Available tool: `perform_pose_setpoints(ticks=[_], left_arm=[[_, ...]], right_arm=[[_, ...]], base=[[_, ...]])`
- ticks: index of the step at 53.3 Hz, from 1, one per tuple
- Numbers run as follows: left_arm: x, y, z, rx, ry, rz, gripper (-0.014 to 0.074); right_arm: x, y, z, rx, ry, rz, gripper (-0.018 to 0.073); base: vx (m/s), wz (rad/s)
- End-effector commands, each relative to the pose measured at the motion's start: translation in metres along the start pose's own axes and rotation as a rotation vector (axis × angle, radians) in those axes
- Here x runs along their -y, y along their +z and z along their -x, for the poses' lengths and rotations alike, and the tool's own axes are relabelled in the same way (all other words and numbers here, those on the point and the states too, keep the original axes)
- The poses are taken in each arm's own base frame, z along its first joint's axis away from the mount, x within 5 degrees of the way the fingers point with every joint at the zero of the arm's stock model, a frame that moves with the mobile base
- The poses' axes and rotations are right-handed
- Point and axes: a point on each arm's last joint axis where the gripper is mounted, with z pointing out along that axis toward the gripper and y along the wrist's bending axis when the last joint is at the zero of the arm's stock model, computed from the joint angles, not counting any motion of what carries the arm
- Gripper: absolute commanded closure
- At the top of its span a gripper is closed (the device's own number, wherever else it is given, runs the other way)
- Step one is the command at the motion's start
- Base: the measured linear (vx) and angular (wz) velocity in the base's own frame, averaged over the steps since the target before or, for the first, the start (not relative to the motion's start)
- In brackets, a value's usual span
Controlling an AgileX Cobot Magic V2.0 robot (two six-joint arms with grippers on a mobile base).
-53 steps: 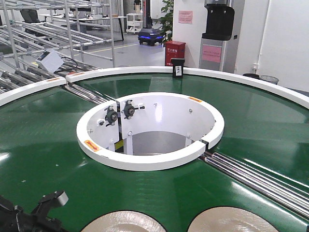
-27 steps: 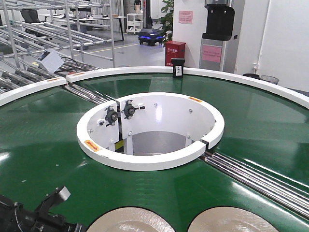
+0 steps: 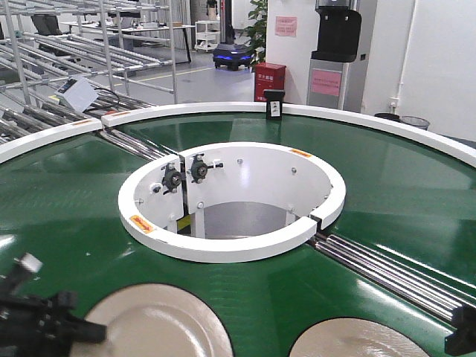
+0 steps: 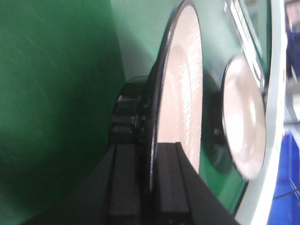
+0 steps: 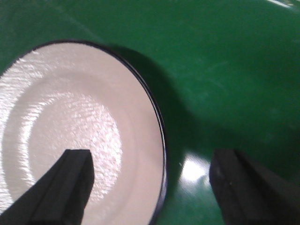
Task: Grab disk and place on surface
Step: 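Lower both grippers to the rims of the two cream plates, then grip each plate rim and lift both plates off the conveyor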
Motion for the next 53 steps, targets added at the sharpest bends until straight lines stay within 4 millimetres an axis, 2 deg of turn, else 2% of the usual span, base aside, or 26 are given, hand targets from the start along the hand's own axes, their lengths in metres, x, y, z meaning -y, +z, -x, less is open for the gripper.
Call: perform_pose_setpoints(ticks=[1,10,18,25,31,42,53], left_arm=[[0.036,-0.030,0.008,0.108,0.014,-0.130,0.0601],[0.054,-0.047,0.006,0.156,0.061,-0.131,0.0601],[0.064,-0.054,0.003,0.176,0.091,-0.134,0.0601],[0.070,-0.057,0.001,0.177,0.074,-0.145,0.0601],[0.073,-0.060,0.000,0.184,0.080,-0.147,0.0601],[0.078,-0.062,0.001,0.209,0.082,-0.169,0.0599],[0.080,-0.063,0.002,0.226,0.109,-0.180,0.0598]], right_arm=[[0.004,0.003,0.016,0.042,-0.013,0.114,0.0034],[0.012,0.041,0.019,-0.052,-0.024,0.201,0.0062],[0.017,0.070,0.018,-0.111,-0.002,0.272,0.0062],[0.015,0.083,0.015,-0.157,0.017,0.355,0.0067],[0.006,0.085,0.016,-0.150,-0.008,0.423,0.0104],[-0.012,0.091,0.010,-0.190,-0.080,0.430,0.0226],[-0.016,0.088,0.008,-0.213,-0.074,0.463,0.0499]], base=[[0.00,0.00],[0.00,0.00],[0.00,0.00],[0.00,0.00],[0.00,0.00],[0.00,0.00],[0.00,0.00]])
